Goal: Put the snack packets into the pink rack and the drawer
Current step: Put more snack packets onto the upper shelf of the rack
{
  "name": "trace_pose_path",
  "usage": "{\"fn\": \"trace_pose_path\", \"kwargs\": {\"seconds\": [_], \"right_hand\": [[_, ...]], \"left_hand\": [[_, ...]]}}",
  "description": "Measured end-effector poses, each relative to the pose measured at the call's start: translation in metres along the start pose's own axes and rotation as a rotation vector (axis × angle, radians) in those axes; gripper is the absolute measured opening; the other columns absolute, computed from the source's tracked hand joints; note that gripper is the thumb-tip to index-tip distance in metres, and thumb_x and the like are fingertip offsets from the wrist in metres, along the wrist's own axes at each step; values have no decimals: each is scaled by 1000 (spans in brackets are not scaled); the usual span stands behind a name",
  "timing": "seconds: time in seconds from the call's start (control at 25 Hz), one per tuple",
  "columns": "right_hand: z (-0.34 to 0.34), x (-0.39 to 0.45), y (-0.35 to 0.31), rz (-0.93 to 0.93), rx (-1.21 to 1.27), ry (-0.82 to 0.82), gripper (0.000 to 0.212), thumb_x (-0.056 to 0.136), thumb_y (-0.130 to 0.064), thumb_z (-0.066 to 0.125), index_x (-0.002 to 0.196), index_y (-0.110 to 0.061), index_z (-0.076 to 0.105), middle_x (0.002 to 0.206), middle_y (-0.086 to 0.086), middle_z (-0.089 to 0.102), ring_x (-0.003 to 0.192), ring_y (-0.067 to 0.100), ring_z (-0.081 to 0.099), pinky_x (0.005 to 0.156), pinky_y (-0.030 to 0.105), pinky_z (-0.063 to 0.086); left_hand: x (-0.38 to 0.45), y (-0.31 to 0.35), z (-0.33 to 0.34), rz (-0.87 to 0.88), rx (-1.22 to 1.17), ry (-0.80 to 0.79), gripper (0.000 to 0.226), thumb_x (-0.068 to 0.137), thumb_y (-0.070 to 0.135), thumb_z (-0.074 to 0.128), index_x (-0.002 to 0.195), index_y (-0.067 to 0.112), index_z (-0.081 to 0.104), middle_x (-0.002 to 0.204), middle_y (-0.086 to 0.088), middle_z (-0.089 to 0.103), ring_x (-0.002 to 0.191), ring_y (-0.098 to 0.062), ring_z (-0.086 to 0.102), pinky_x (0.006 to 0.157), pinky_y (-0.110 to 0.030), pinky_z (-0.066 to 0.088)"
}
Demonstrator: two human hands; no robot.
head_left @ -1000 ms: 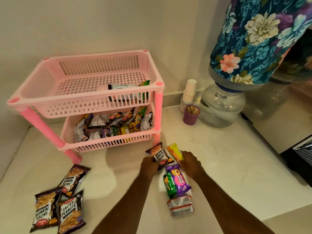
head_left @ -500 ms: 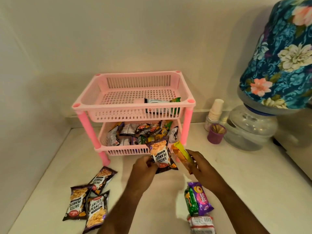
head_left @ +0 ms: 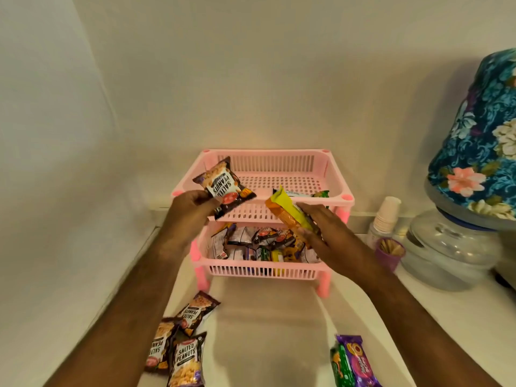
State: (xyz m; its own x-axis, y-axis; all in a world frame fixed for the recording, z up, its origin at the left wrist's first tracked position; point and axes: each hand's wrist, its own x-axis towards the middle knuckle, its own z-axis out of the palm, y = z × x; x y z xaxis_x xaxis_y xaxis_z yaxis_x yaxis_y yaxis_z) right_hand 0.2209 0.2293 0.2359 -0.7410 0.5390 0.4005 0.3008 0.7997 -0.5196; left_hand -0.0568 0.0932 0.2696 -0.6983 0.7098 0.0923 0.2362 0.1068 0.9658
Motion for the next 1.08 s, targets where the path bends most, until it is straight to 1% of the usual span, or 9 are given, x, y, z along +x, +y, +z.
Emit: {"fn": "trace_pose_path", "kwargs": {"seconds": [0.08,0.16,0.36,0.52,0.64,0.8,0.88,0.96,1.08], "right_hand": [[-8,19,-6,-21,-36,8,49,102,-35,52,148,-22,40,137,1,54,123,18,51,102,44,46],[-15,40,-12,-50,-88,12,48,102,-33,53,147,-19,41,132,3,55,116,18,52,98,45,47],[-22,97,-27,-92,-302,-78,50,103,-29,52,150,-18,39,135,6,54,121,26,52,102,47,42],[-10,138,-33,-72,-386,-206,50,103,-23,53,151,-17,39,140,8,52,127,30,51,107,49,39],[6,161,-29,-57,-389,-320,50,102,-22,54,150,-16,41,143,10,51,128,31,50,107,48,40],[25,182,-20,-12,-314,-414,49,100,-21,58,147,-15,45,145,10,51,129,30,51,107,42,41],[32,190,-15,2,-302,-461,47,100,-19,59,145,-14,48,147,9,51,131,27,50,108,38,40],[37,198,-11,3,-295,-505,43,101,-18,58,143,-13,51,145,9,52,128,25,52,104,31,40],[39,205,-4,-1,-314,-545,38,101,-18,58,138,-14,56,140,9,55,121,24,55,95,27,40]], "left_hand": [[30,11,-12,55,109,44,6,88,22,75,92,18,77,69,10,75,58,-1,66,56,-24,45],[59,21,-23,117,280,66,10,87,22,76,94,15,78,70,11,73,56,-2,65,57,-24,44],[111,27,-29,109,675,-65,19,85,22,78,97,7,79,89,-12,76,78,-24,68,71,-34,49],[123,18,-22,78,884,-135,21,87,19,74,106,14,80,103,-7,76,93,-23,70,86,-38,57],[125,12,-16,92,1037,-154,28,85,28,76,113,22,78,112,-1,74,103,-22,67,98,-44,52],[132,11,-17,74,1091,-252,30,88,25,72,117,17,75,118,-3,73,103,-23,68,96,-42,54],[132,12,-15,94,1174,-251,32,90,28,69,119,16,71,119,-4,72,105,-23,66,98,-41,49],[129,13,-11,154,1234,-199,31,94,32,63,122,19,66,121,-3,70,110,-23,64,100,-42,40],[127,14,-4,154,1172,-236,36,103,45,45,117,21,67,113,0,71,104,-21,66,104,-45,41]]}}
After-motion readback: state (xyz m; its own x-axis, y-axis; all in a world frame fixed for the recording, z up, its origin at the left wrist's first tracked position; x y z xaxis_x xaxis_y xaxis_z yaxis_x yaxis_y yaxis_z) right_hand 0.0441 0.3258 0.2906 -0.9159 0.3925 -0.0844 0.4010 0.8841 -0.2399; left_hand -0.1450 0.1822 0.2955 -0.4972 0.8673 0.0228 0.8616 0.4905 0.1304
